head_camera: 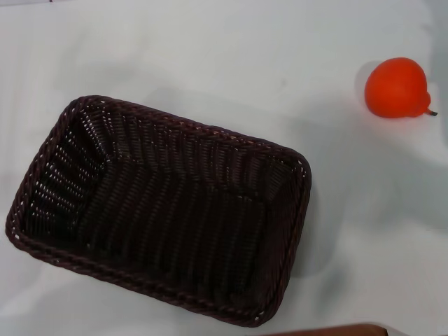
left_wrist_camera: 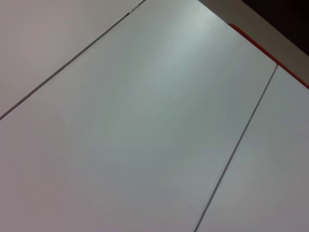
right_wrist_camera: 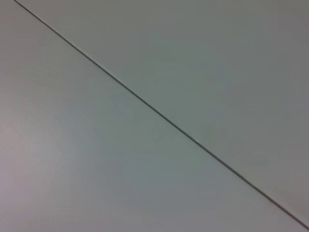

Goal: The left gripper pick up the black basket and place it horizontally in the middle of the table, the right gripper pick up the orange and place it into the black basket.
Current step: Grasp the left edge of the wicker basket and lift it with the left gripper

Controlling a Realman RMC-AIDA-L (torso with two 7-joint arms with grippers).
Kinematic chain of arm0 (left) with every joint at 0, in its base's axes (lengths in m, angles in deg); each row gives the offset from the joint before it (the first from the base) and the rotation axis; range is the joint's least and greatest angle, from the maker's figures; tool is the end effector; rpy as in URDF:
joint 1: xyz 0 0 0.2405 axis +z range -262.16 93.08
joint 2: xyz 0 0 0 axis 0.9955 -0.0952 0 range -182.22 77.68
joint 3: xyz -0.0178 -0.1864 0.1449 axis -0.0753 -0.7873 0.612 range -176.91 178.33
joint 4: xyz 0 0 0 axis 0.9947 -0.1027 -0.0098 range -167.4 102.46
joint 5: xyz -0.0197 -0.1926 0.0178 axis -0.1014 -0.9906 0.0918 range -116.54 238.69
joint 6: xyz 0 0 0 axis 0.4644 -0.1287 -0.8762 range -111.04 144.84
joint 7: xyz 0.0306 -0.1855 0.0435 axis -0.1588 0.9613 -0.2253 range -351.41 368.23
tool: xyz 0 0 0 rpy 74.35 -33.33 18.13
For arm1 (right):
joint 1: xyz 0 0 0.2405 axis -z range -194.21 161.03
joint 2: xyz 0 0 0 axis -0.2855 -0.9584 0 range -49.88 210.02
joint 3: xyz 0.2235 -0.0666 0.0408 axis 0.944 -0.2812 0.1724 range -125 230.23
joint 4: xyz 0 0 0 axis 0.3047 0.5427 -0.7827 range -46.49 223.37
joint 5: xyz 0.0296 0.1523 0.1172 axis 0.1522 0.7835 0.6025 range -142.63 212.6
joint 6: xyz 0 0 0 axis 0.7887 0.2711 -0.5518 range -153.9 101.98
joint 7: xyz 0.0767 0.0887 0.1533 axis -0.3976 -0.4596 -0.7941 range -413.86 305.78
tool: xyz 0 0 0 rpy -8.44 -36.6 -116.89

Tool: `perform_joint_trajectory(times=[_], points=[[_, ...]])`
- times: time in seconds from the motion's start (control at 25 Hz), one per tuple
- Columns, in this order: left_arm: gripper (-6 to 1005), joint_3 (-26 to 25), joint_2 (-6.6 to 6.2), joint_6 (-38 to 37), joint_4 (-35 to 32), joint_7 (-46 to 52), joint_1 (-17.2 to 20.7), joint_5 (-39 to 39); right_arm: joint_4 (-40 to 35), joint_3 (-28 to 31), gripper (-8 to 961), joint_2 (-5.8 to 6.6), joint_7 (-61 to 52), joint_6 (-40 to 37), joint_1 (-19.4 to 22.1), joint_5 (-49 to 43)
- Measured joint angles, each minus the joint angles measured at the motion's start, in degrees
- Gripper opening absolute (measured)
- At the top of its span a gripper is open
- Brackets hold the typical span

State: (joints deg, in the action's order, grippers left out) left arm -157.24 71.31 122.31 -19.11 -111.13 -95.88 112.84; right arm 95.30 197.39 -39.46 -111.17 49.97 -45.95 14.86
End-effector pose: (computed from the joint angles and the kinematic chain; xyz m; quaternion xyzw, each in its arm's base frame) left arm -0.2913 0.2521 0.1136 -0.4990 -0.2438 -0.6486 0.5204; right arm 0.3173 0.3736 0.1282 -0.3752 -0.3794 -0.5658 0.6286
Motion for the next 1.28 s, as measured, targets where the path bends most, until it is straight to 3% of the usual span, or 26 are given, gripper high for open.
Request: perform_joint_trajectory(times=[0.32, 0.52, 0.6, 0.84, 0.92, 1.08, 1.28], points=[[871, 0.1, -0.17, -0.2, 0.0, 1.8, 0.1, 0.0, 0.7, -1.3, 946, 0.0, -0.7, -0.6, -0.2, 0.0], [872, 3.4, -0.92, -3.2, 5.0, 8.6, 0.8, 2.5, 0.7, -2.1, 946, 0.0, -1.3, -1.3, -0.3, 0.0], [872, 6.1, -2.59, -4.9, 8.4, 12.5, 0.9, 5.7, 0.7, -2.2, 946, 0.0, -1.5, -1.8, -0.2, 0.0], [865, 14.0, -12.46, -8.2, 17.9, 32.2, -0.2, 20.1, 0.7, -2.4, 946, 0.0, -1.5, -3.4, -0.2, 0.0], [863, 14.4, -14.03, -8.1, 21.8, 38.3, -0.5, 24.3, 0.7, -2.4, 946, 0.0, -1.5, -3.4, -0.1, 0.0], [858, 14.4, -14.55, -7.9, 34.3, 49.5, -0.7, 35.5, 0.5, -2.4, 946, 0.0, -1.5, -3.4, 0.0, 0.3], [854, 14.6, -12.88, -7.5, 49.0, 61.4, -2.1, 50.2, 0.4, -2.1, 946, 0.0, -1.5, -3.4, 0.0, 0.4]])
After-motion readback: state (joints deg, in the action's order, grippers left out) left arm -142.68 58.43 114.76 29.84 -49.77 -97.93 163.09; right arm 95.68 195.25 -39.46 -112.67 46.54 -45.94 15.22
